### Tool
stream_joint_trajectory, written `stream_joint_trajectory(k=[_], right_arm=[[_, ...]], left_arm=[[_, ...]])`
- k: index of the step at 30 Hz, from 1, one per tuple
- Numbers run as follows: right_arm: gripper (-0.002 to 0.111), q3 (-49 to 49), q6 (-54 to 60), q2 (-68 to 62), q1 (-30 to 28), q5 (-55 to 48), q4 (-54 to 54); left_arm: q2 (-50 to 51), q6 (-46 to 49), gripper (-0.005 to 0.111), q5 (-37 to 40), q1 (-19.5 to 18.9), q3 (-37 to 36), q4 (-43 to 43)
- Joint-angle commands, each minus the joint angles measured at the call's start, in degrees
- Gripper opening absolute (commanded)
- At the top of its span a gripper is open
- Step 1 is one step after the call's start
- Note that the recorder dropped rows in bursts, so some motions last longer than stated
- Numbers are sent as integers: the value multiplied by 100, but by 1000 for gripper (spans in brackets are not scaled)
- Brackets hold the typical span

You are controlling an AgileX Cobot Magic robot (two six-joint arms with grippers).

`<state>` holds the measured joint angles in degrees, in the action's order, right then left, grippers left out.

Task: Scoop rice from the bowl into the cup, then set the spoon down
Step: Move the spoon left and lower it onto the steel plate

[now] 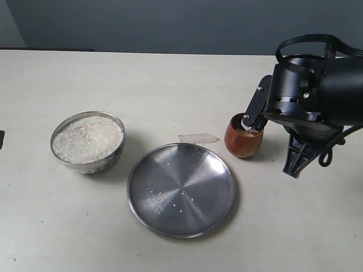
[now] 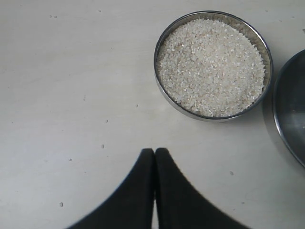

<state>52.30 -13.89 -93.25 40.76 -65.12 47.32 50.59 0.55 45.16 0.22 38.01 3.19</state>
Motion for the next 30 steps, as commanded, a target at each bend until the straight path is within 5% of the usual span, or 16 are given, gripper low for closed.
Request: stream_joint_trajectory(k=[1, 19, 30], right_arm=[[-1, 4, 35, 65, 341, 26, 146], [-1, 4, -379, -161, 559, -248, 441], [-1, 4, -817, 373, 559, 1944, -1681]], left_arm=[[10, -4, 0, -45, 50, 21, 16], [10, -4, 0, -45, 50, 21, 16], [10, -4, 0, -45, 50, 21, 16]])
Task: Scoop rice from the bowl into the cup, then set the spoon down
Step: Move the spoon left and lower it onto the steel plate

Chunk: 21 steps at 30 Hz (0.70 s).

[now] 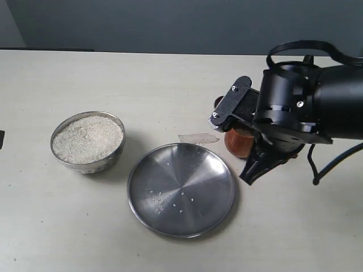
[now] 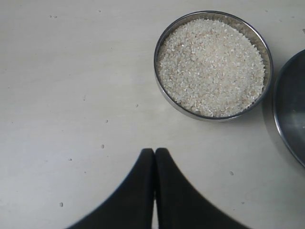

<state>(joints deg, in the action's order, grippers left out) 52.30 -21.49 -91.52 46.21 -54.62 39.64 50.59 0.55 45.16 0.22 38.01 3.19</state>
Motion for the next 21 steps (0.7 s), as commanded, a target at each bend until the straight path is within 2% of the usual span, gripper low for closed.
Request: stream_joint_trajectory(k=[1, 6, 11, 21], right_arm=[[-1, 4, -17, 211, 13, 1073, -1172], [-1, 4, 794, 74, 13, 1805, -2919], [-1, 4, 1293, -419, 13, 1928, -3927], [-1, 4, 1297, -1170, 13, 2375, -4196]], left_arm=[[10, -4, 0, -45, 50, 21, 16], [10, -4, 0, -45, 50, 21, 16], [10, -4, 0, -45, 50, 21, 16], [10, -4, 0, -45, 50, 21, 16]])
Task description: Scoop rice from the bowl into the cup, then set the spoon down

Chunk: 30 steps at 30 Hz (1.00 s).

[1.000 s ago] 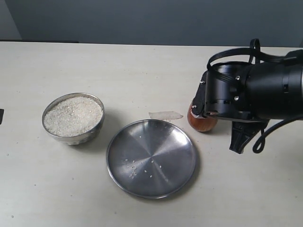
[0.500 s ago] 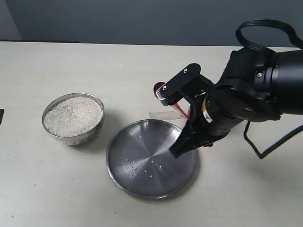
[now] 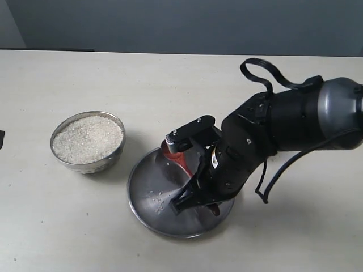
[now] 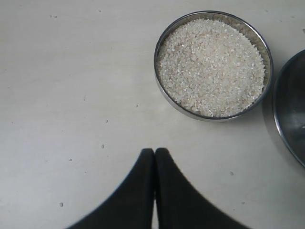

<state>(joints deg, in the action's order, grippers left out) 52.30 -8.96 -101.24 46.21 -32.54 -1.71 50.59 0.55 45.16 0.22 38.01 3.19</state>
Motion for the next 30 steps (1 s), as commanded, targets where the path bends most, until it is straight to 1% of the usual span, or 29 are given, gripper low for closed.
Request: stream_joint_trajectory(k=[1, 5, 6, 9, 10, 12, 14, 17, 20, 22, 23, 25, 28, 30], right_arm=[[-1, 4, 44, -294, 13, 207, -60], [-1, 4, 44, -367, 21, 513, -60], [2, 4, 44, -367, 21, 513, -48], [30, 4, 44, -367, 21, 525, -34], [36, 4, 44, -367, 21, 525, -34], [38, 4, 79, -355, 21, 538, 10], [38, 4, 147, -176, 21, 577, 171], [38, 4, 147, 491, 21, 568, 498], [36, 4, 147, 941, 21, 485, 522], [25, 4, 147, 1408, 21, 340, 724], [15, 4, 147, 1666, 21, 171, 921], [0, 4, 114, 2041, 21, -174, 1122], [-1, -34, -219, 2559, 21, -614, 1585], [-1, -376, -1015, 3191, 21, -705, 2468]], left_arm=[[10, -4, 0, -45, 50, 21, 16], [10, -4, 0, -45, 50, 21, 16], [10, -4, 0, -45, 50, 21, 16], [10, -4, 0, -45, 50, 21, 16], [10, -4, 0, -45, 50, 21, 16], [10, -4, 0, -45, 50, 21, 16], [10, -4, 0, -45, 50, 21, 16], [10, -4, 0, -31, 50, 21, 16], [10, -4, 0, -31, 50, 21, 16], [10, -4, 0, -31, 50, 21, 16], [10, -4, 0, -31, 50, 21, 16], [10, -4, 0, -31, 50, 21, 16], [10, -4, 0, -31, 50, 21, 16], [10, -4, 0, -31, 50, 21, 16]])
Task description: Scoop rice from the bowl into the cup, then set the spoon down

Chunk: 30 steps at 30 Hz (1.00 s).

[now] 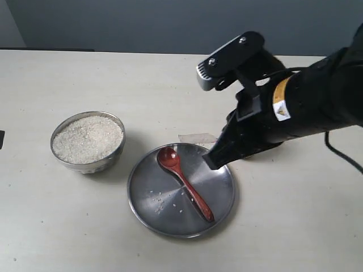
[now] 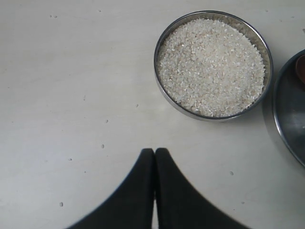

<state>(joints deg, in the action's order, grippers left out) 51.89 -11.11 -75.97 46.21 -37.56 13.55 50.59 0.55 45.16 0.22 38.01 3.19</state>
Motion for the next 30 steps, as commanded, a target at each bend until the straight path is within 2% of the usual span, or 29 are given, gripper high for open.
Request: stream_joint_trajectory(k=[1, 6, 11, 16, 19, 30], right_arm=[[-1, -485, -998, 881, 21, -229, 1207], [-1, -1258, -1495, 1967, 21, -283, 1837], [-1, -1817, -1599, 2861, 21, -458, 1840], [-1, -2205, -1614, 3761, 21, -1175, 1615], [-1, -2205, -1614, 4040, 21, -1776, 1219], [-1, -2205, -1614, 4216, 21, -1703, 1183]], left_arm=[[10, -4, 0, -31, 50, 21, 16], [10, -4, 0, -31, 50, 21, 16], [10, -4, 0, -31, 50, 21, 16], [10, -4, 0, -31, 50, 21, 16], [10, -4, 0, -31, 50, 21, 16], [10, -4, 0, -31, 50, 21, 16]])
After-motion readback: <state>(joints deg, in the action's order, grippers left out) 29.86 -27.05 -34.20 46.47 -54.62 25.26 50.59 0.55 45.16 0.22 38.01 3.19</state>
